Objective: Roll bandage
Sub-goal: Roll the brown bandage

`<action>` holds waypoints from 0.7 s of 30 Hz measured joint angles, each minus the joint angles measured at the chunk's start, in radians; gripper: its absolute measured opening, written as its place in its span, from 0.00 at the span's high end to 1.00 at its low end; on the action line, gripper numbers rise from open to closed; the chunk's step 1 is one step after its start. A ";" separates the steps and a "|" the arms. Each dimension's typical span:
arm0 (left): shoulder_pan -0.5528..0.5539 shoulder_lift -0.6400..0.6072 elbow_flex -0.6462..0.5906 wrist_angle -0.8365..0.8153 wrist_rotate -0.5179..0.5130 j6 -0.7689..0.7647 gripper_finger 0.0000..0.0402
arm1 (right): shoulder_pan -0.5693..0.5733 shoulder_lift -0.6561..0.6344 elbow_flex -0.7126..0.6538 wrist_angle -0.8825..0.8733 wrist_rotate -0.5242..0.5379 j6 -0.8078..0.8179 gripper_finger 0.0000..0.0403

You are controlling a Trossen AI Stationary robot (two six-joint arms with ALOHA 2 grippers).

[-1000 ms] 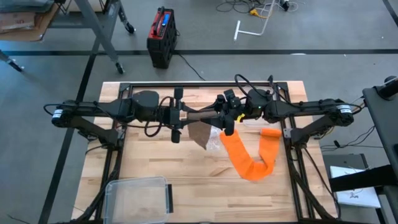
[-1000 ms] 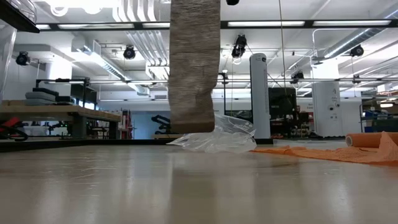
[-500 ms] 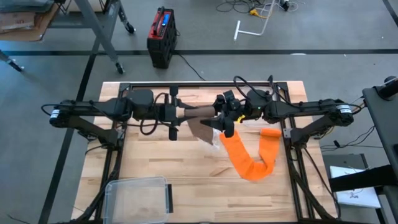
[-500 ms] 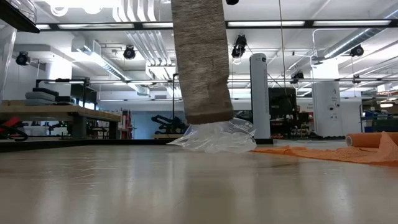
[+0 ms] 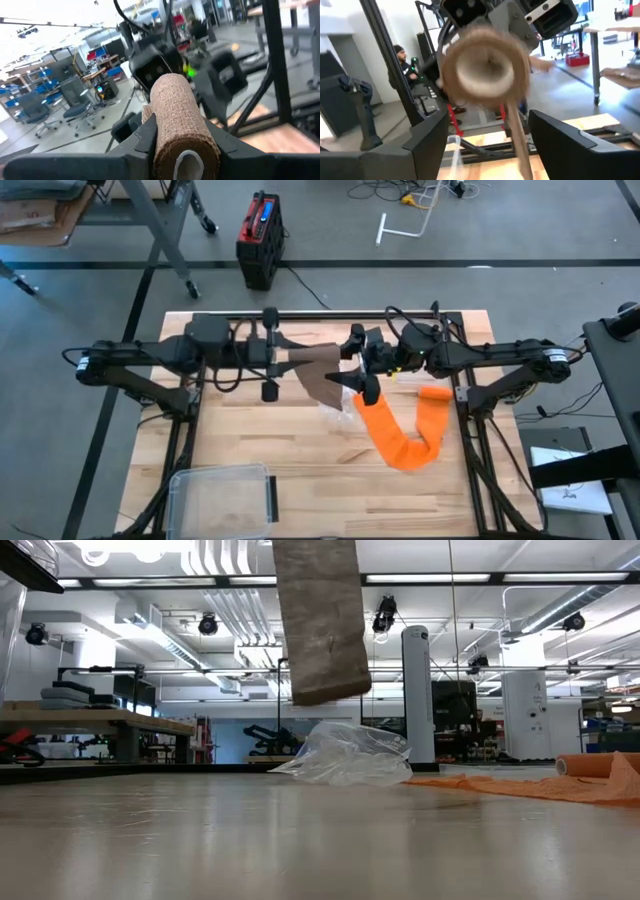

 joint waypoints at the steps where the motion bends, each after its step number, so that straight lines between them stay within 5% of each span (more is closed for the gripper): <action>1: 0.000 -0.005 0.000 0.001 0.001 -0.010 0.78 | 0.000 0.000 0.000 -0.001 0.001 -0.013 0.36; 9: 0.000 0.002 0.000 0.040 0.019 -0.069 0.78 | 0.000 0.005 0.000 0.000 0.055 -0.119 0.55; 17: 0.000 0.003 0.000 0.051 0.018 -0.107 0.78 | 0.000 0.005 0.000 -0.009 0.054 -0.184 0.95; 21: 0.000 -0.003 0.000 0.058 0.018 -0.109 0.78 | 0.000 0.005 0.000 -0.048 0.057 -0.183 0.98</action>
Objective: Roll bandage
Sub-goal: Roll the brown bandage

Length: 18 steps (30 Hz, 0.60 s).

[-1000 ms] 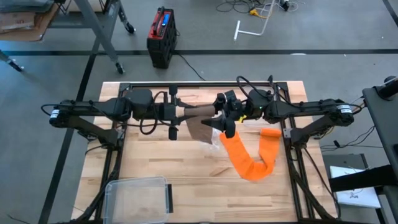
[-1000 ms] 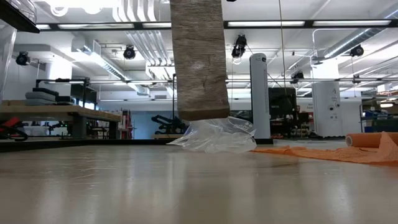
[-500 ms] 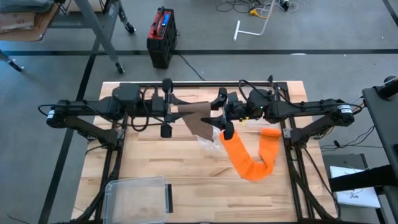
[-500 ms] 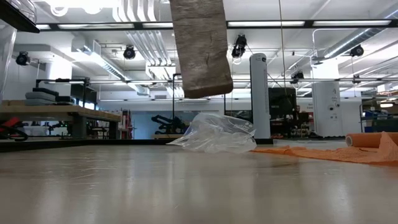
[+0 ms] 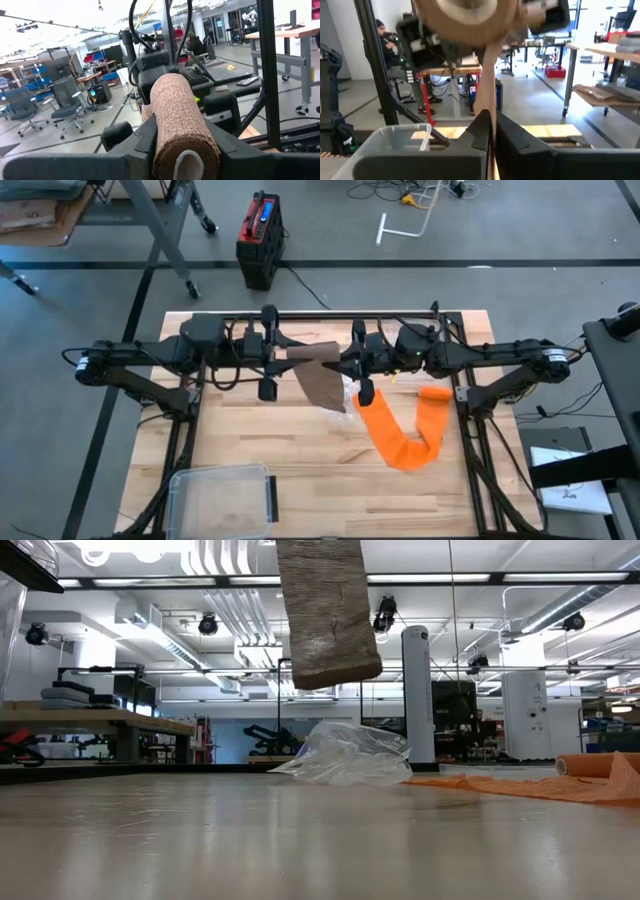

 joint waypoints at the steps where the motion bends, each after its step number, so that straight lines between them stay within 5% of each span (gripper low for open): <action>1: 0.000 -0.004 0.000 -0.001 0.000 0.000 0.78 | 0.000 0.000 0.000 -0.012 0.003 0.000 0.99; 13: 0.000 -0.048 0.000 -0.014 -0.001 0.010 0.78 | 0.002 0.000 -0.005 -0.065 0.045 0.000 0.99; 18: 0.000 -0.039 0.000 -0.032 -0.002 0.055 0.78 | 0.002 0.000 0.009 -0.069 0.015 0.081 0.88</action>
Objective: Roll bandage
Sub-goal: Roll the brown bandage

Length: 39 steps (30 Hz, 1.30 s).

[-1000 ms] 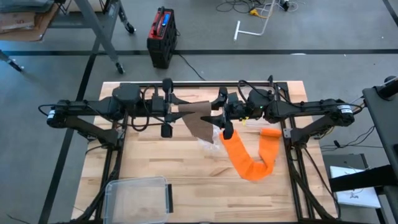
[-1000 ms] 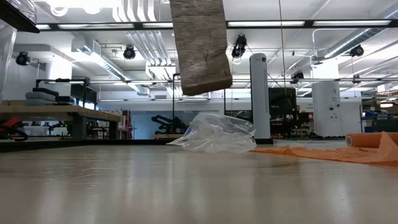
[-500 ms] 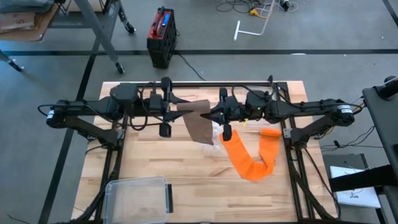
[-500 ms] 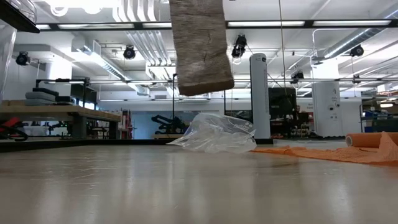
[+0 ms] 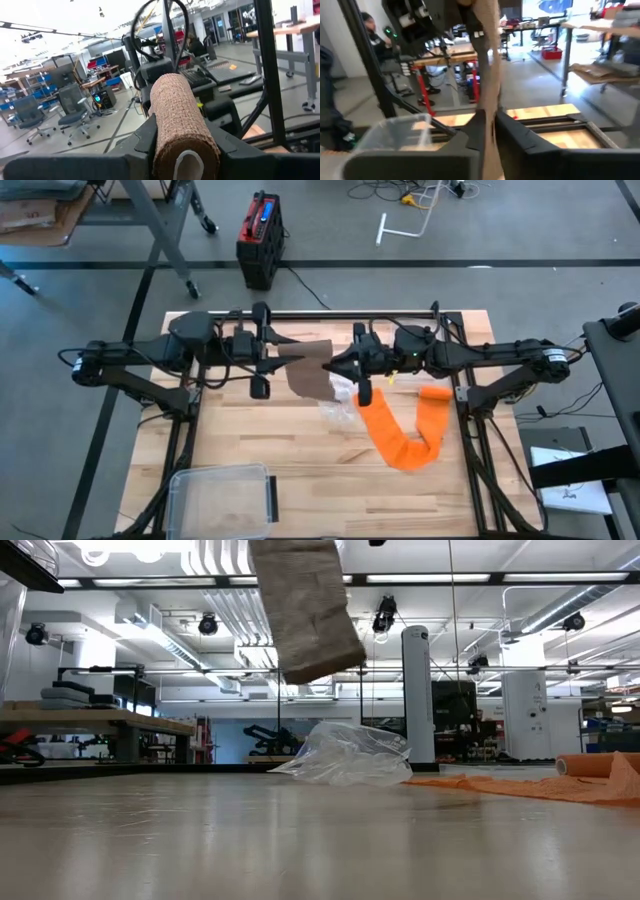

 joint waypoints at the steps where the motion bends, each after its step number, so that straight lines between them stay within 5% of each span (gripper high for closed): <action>1: 0.000 0.001 0.000 -0.005 0.000 0.007 0.78 | 0.000 0.000 0.003 0.001 -0.010 0.018 0.84; 20: -0.001 0.010 0.000 -0.066 0.000 0.120 0.78 | 0.000 -0.008 0.084 -0.010 -0.030 0.209 0.13; 39: -0.001 0.015 0.000 -0.077 0.001 0.214 0.78 | 0.000 -0.008 0.085 0.048 -0.073 0.271 0.08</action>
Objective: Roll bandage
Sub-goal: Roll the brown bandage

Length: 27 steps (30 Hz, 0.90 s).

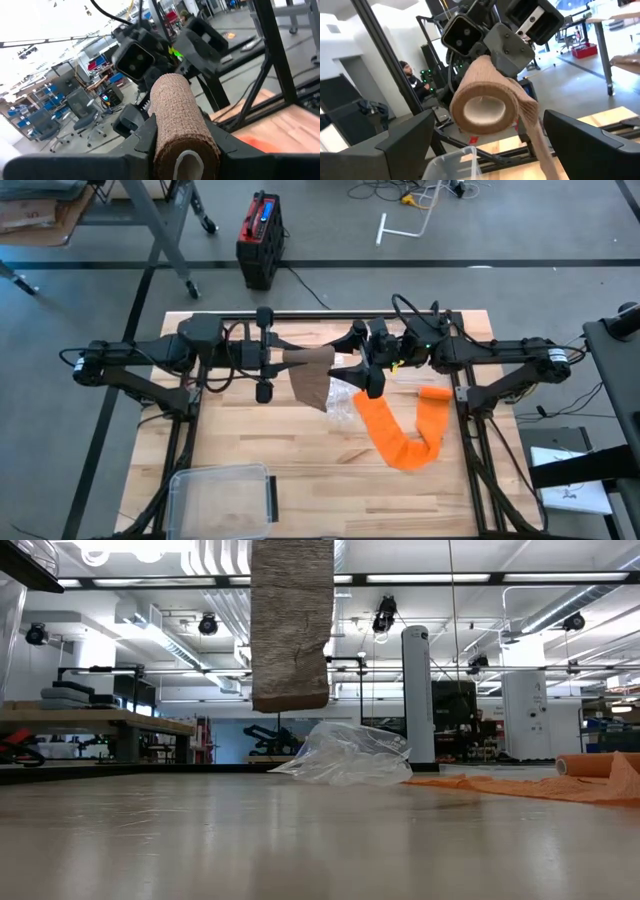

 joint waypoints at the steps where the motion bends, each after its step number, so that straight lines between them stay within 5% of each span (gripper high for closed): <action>1: 0.001 0.002 0.000 -0.004 0.000 0.011 0.78 | 0.000 0.000 0.000 0.002 0.001 0.005 0.08; 22: 0.020 0.034 0.000 -0.013 -0.030 0.210 0.78 | -0.002 0.021 0.000 0.024 0.029 0.098 0.09; 27: 0.023 0.032 0.000 -0.043 -0.031 0.254 0.79 | -0.002 0.034 0.001 0.022 0.032 0.104 0.15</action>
